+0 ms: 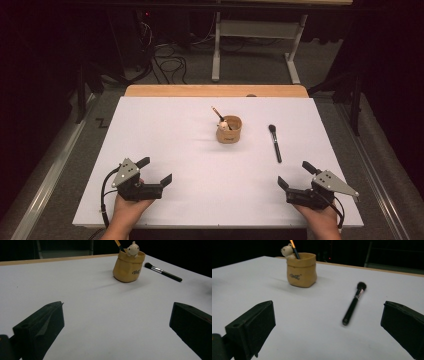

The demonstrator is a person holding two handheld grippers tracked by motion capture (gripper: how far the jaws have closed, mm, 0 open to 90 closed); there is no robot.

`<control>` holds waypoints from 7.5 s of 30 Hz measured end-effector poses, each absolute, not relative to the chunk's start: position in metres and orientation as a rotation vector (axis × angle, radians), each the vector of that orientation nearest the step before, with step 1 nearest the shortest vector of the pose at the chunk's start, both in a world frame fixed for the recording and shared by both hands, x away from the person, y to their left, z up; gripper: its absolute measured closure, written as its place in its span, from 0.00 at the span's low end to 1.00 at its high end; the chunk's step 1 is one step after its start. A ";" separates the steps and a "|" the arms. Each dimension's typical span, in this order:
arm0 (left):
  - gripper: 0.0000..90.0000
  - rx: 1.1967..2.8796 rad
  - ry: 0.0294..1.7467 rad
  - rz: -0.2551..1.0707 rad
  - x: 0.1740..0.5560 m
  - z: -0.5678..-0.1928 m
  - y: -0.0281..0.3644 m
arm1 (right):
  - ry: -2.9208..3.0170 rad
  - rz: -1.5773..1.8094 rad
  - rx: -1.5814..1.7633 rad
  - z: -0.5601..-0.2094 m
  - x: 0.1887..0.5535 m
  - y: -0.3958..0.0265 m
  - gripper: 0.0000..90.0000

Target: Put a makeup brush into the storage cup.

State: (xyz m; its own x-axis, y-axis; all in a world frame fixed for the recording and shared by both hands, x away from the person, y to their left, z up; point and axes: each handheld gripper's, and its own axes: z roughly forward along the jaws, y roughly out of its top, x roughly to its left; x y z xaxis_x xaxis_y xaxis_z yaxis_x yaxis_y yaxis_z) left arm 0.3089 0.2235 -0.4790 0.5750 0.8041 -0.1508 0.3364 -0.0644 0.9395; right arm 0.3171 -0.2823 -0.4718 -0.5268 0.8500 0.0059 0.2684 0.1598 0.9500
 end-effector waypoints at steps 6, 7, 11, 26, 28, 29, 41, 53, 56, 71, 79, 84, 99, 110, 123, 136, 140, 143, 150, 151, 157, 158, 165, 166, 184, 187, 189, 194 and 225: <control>0.01 1.657 0.949 0.504 0.309 -0.478 0.223 | 1.909 1.295 1.107 -0.472 0.322 -0.287 0.03; 0.01 1.657 0.948 0.504 0.308 -0.478 0.222 | 1.922 1.272 1.111 -0.472 0.323 -0.286 0.03; 0.01 1.662 0.939 0.499 0.307 -0.477 0.221 | 1.976 1.191 1.119 -0.471 0.325 -0.283 0.03; 0.01 1.654 0.919 0.489 0.305 -0.476 0.219 | 2.119 0.995 1.246 -0.468 0.340 -0.281 0.07; 0.01 1.656 0.915 0.494 0.305 -0.476 0.220 | 2.142 0.980 1.260 -0.469 0.342 -0.280 0.08; 0.01 1.659 0.914 0.494 0.305 -0.477 0.220 | 2.161 0.970 1.275 -0.469 0.344 -0.279 0.08; 0.00 1.671 0.908 0.490 0.305 -0.478 0.217 | 2.301 0.844 1.341 -0.468 0.354 -0.273 0.11; 0.00 1.663 0.903 0.479 0.305 -0.477 0.218 | 2.385 0.694 1.362 -0.462 0.359 -0.267 0.18; 0.00 1.663 0.901 0.476 0.305 -0.477 0.217 | 2.410 0.659 1.364 -0.461 0.359 -0.264 0.18; 0.00 1.665 0.894 0.470 0.305 -0.477 0.217 | 2.468 0.545 1.415 -0.450 0.372 -0.262 0.22; 0.00 1.653 0.892 0.469 0.304 -0.476 0.219 | 2.498 0.493 1.431 -0.442 0.384 -0.257 0.36; 0.00 1.645 0.895 0.463 0.304 -0.475 0.220 | 2.471 0.493 1.457 -0.437 0.396 -0.255 0.40; 0.00 1.648 0.888 0.461 0.304 -0.475 0.221 | 2.441 0.473 1.530 -0.440 0.433 -0.250 0.53; 0.00 1.651 0.885 0.464 0.304 -0.475 0.221 | 2.423 0.482 1.574 -0.440 0.451 -0.246 0.58; 0.00 1.648 0.884 0.468 0.304 -0.474 0.221 | 2.426 0.468 1.600 -0.440 0.464 -0.237 0.64; 0.00 1.649 0.884 0.468 0.304 -0.474 0.221 | 2.422 0.445 1.627 -0.441 0.474 -0.233 0.69; 0.00 1.647 0.887 0.467 0.304 -0.474 0.221 | 2.426 0.424 1.638 -0.443 0.477 -0.232 0.72; 0.00 1.649 0.886 0.467 0.304 -0.474 0.221 | 2.429 0.420 1.636 -0.442 0.477 -0.230 0.75; 0.00 1.648 0.885 0.468 0.303 -0.474 0.221 | 2.415 0.409 1.654 -0.442 0.479 -0.232 0.78; 0.00 1.647 0.885 0.467 0.303 -0.474 0.221 | 2.419 0.403 1.657 -0.443 0.479 -0.232 0.78; 0.00 1.650 0.886 0.467 0.303 -0.474 0.221 | 2.413 0.401 1.680 -0.443 0.480 -0.233 0.81; 0.00 1.649 0.885 0.467 0.303 -0.474 0.221 | 2.415 0.396 1.680 -0.443 0.480 -0.233 0.82; 0.00 1.646 0.884 0.467 0.303 -0.474 0.221 | 2.415 0.381 1.686 -0.445 0.480 -0.231 0.82; 0.00 1.645 0.884 0.467 0.303 -0.474 0.222 | 2.413 0.377 1.688 -0.446 0.480 -0.231 0.82; 0.00 1.645 0.880 0.466 0.302 -0.473 0.222 | 2.391 0.326 1.652 -0.447 0.479 -0.227 0.89; 0.00 1.643 0.880 0.467 0.302 -0.473 0.222 | 2.389 0.329 1.650 -0.447 0.478 -0.227 0.89; 0.00 1.646 0.881 0.466 0.302 -0.473 0.222 | 2.389 0.322 1.651 -0.447 0.478 -0.227 0.90; 0.00 1.643 0.880 0.466 0.302 -0.473 0.222 | 2.387 0.322 1.651 -0.446 0.478 -0.226 0.90; 0.00 1.644 0.889 0.466 0.303 -0.474 0.221 | 2.346 0.534 1.567 -0.432 0.440 -0.233 0.90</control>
State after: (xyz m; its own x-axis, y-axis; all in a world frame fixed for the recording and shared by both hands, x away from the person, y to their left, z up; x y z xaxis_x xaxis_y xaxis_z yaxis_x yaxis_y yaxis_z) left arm 0.3026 0.2213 -0.4743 0.6339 0.7579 -0.1545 0.3046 -0.0610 0.9505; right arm 0.4404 -0.2327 -0.4324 -0.3790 0.9252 -0.0193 0.8259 0.3475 0.4440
